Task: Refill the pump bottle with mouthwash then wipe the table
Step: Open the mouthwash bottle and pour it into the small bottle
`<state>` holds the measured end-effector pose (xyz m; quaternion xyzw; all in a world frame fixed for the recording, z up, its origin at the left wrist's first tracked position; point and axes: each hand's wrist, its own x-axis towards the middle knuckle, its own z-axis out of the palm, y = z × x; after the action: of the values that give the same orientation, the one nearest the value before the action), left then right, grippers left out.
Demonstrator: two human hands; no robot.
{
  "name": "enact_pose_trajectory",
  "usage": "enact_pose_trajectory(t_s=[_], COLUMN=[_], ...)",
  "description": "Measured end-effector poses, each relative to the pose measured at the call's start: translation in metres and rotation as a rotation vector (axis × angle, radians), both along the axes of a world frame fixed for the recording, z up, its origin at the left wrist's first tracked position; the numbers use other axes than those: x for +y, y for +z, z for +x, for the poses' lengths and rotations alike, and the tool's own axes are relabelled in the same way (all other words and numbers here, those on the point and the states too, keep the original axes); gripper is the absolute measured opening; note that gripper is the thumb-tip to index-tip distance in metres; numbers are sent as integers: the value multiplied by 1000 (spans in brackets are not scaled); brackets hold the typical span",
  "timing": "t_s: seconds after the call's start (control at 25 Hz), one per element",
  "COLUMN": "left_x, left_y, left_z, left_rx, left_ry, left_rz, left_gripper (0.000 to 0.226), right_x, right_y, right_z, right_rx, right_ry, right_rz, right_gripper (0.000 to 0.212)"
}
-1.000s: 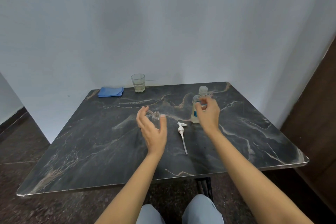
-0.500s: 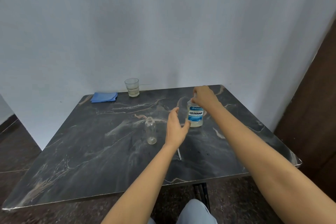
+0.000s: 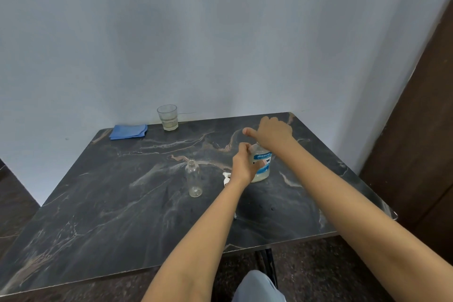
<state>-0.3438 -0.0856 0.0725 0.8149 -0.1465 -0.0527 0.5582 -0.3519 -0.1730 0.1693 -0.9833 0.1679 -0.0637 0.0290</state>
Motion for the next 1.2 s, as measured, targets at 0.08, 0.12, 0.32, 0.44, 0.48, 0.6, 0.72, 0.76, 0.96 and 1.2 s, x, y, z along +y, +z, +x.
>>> enact_pose_trajectory(t_s=[0.08, 0.12, 0.32, 0.44, 0.48, 0.6, 0.72, 0.76, 0.96, 1.2], left_x=[-3, -4, 1, 7, 8, 12, 15, 16, 15, 0], left_y=[0, 0, -11, -16, -15, -12, -14, -15, -17, -28], left_z=[2, 3, 14, 23, 25, 33, 36, 37, 37, 23], left_rx=[30, 40, 44, 134, 158, 147, 130, 132, 118, 18], left_ry=[-22, -23, -57, -172, -226, -349, -409, -416, -362, -160], left_rz=[7, 8, -58, -146, -137, -44, -23, -18, -2, -74], left_gripper=[44, 46, 56, 57, 58, 51, 50, 53, 59, 47], right_x=[6, 9, 10, 2, -3, -20, -36, -39, -43, 6], right_y=[1, 1, -11, -16, -16, -13, -13, -12, 1, 6], right_z=[5, 7, 6, 3, 3, 2, 4, 6, 13, 4], right_rx=[53, 68, -22, -136, -143, -116, -93, -78, -3, 139], right_ry=[-56, -58, -40, 23, 65, 244, 450, 506, 631, 13], right_rz=[-216, -277, -348, -317, -318, -357, -380, -375, -298, -419], right_gripper=[74, 75, 66, 58, 56, 51, 44, 43, 42, 76])
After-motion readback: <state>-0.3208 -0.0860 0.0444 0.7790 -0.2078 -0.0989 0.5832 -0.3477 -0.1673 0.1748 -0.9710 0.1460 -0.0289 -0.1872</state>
